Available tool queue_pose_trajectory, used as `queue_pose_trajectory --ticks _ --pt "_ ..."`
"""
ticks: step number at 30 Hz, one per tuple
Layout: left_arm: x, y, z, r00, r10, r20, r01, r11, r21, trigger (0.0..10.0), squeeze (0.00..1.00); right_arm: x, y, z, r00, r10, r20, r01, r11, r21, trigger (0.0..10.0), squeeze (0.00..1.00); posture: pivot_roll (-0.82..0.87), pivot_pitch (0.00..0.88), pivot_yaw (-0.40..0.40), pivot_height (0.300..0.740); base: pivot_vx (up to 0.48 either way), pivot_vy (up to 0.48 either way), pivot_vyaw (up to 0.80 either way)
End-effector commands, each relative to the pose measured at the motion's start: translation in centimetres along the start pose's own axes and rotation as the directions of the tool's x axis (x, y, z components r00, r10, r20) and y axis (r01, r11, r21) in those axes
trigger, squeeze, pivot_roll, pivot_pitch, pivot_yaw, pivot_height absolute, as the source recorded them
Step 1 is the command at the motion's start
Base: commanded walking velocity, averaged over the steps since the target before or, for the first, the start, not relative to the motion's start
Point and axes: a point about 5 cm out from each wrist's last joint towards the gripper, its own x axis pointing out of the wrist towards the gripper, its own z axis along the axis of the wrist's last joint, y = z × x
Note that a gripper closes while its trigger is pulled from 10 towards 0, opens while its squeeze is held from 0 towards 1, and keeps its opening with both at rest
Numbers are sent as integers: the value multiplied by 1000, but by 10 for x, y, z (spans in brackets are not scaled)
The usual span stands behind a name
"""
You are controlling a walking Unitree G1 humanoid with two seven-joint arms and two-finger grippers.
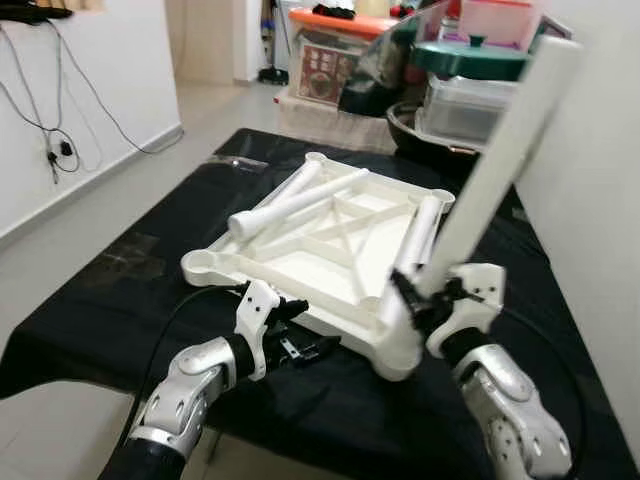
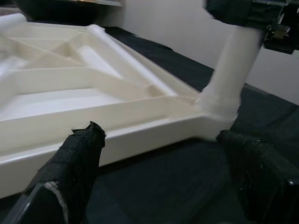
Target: Building children table
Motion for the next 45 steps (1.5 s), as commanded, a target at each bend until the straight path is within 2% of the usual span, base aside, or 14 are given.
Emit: queue_pose_trajectory --ticks 1,5,6,7,8,11,12,14,25,26,32,41,42,45 --pt "1 -1 -3 1000 -12 -15 12 1000 2 10000 0 -14 -30 -20 967 -233 -102 233 972 -9 0 0 122 0 -104 740 0 0 0" --pt "1 -2 -3 1000 -19 -21 19 1000 3 10000 0 -24 -15 -18 968 -231 -100 230 973 -20 0 0 114 0 -105 740 0 0 0" --pt "0 -2 -4 1000 -16 -22 16 1000 1 10000 0 -28 4 -11 991 -125 -47 124 992 -8 10000 0 112 0 -102 740 0 0 0" --pt "0 -1 -4 1000 -12 -21 12 1000 -1 10000 0 -31 19 -3 1000 -30 1 30 1000 6 10000 996 112 0 -102 740 0 0 0" --pt "-1 -1 -4 1000 -9 -20 9 1000 -3 10000 0 -33 28 3 999 35 35 -35 999 10 10000 1000 110 0 -100 740 0 0 0" --pt "0 -3 -4 1000 -15 -21 15 1000 -5 10000 0 -33 41 11 980 186 66 -190 980 53 10000 1000 105 0 -100 740 0 0 0" --pt "1 -3 -5 1000 -18 -21 18 1000 -4 10000 0 -32 47 16 956 283 74 -288 956 57 10000 220 106 0 -101 740 0 0 0" --pt "1 -4 -5 1000 -20 -21 20 1000 -4 10000 0 -31 51 18 935 345 78 -350 935 58 10000 0 106 0 -101 740 0 0 0" --pt "2 -1 -3 1000 -5 -14 4 1000 -3 10000 0 -61 69 20 492 867 -72 -870 492 -19 8549 0 120 0 -111 740 0 0 0" --pt "1 -1 -4 1000 -5 -15 5 1000 -3 10000 0 -57 69 12 533 842 -89 -845 534 -12 0 0 120 0 -111 740 0 0 0" --pt "-1 -2 -6 1000 3 -19 -3 1000 -8 10000 0 -7 27 -19 951 256 -172 -257 966 12 0 0 124 0 -114 740 0 0 0" --pt "1 0 -5 1000 -3 -25 3 1000 -4 10000 0 -29 -12 -32 963 -196 -184 198 980 -8 0 0 117 0 -108 740 0 0 0" --pt "2 0 -6 1000 -9 -26 8 1000 -4 10000 0 -30 -2 -29 974 -147 -173 149 989 -2 10000 0 110 0 -102 740 0 0 0" --pt "3 -3 -7 999 -20 -28 20 1000 -6 10000 0 -29 23 -12 997 41 -68 -36 997 61 10000 0 97 0 -94 740 0 0 0"
